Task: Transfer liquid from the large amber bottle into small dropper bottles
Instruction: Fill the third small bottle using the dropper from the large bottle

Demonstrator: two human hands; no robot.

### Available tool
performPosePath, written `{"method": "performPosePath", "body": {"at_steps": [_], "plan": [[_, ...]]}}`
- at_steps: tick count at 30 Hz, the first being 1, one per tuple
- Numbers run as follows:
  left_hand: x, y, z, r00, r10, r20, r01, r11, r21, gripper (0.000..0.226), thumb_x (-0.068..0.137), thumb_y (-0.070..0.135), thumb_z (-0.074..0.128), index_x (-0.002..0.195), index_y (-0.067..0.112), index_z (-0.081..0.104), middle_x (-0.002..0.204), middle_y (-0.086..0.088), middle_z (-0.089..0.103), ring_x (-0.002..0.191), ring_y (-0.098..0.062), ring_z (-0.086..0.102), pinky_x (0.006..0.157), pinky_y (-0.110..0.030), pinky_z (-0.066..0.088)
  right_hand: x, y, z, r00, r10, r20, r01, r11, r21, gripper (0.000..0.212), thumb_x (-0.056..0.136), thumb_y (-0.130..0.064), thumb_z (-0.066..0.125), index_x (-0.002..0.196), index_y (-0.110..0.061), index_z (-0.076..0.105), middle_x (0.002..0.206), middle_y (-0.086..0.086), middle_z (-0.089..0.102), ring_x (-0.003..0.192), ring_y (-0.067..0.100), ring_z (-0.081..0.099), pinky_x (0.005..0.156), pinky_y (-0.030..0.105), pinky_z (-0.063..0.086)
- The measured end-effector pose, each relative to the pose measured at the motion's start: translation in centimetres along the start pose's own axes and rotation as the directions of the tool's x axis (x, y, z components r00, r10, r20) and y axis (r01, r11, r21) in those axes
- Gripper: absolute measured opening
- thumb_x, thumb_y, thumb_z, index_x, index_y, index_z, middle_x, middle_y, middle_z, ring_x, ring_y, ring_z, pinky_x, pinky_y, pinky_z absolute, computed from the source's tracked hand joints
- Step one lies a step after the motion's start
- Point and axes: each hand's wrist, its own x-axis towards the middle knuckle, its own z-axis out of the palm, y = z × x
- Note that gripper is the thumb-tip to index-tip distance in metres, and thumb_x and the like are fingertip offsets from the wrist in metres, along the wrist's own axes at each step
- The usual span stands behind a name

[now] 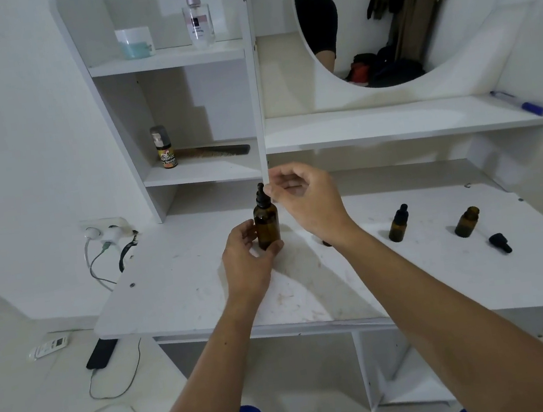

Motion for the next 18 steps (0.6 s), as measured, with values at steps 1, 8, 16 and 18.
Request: {"method": "performPosePath", "body": {"at_steps": [1,8,16,18], "plan": [[-0.2,0.0,0.0,1.000,-0.010,0.005,0.010,1.000,0.003,0.076,0.078,0.023,0.092,0.143,0.018,0.052,0.136,0.005,0.063,0.120,-0.013,0.061,0.107,-0.029,0.049,-0.3,0.0,-0.3,1.000,0.001,-0.005,-0.001,1.000,0.008,0.024,0.092,-0.020,0.083,0.114,-0.018,0.077,0.103,-0.007,0.078,0.097,0.005,0.074,0.095,0.027,0.062],[-3.6,1.2,-0.5,1.000,-0.027,-0.016,0.027,0.999,-0.026,0.091,0.072,0.028,0.096,0.145,0.019,0.043,0.140,0.002,0.056,0.126,-0.014,0.055,0.112,-0.032,0.046,-4.1,-0.2,-4.6,1.000,0.009,-0.014,-0.010,0.999,-0.031,0.031,0.093,-0.026,0.081,0.123,-0.020,0.074,0.112,-0.010,0.076,0.103,0.003,0.071,0.088,0.015,0.058],[-8.9,3.0,4.3,0.958,0.096,0.271,-0.104,0.994,0.015,0.072,0.079,0.036,0.089,0.139,0.022,0.052,0.134,0.007,0.062,0.123,-0.008,0.059,0.107,-0.027,0.049,-11.3,3.1,-15.6,0.984,0.083,-0.159,-0.099,0.990,-0.099,0.030,0.091,-0.024,0.083,0.120,-0.026,0.075,0.108,-0.011,0.076,0.097,0.005,0.072,0.082,0.019,0.057],[-9.4,3.7,6.1,0.924,0.121,0.363,-0.137,0.990,0.018,0.068,0.082,0.039,0.086,0.139,0.023,0.053,0.133,0.009,0.063,0.122,-0.005,0.060,0.107,-0.025,0.049,-13.0,4.2,-18.5,0.969,0.126,-0.211,-0.156,0.979,-0.132,0.030,0.091,-0.025,0.083,0.120,-0.027,0.074,0.108,-0.012,0.076,0.096,0.003,0.071,0.081,0.018,0.055]]}}
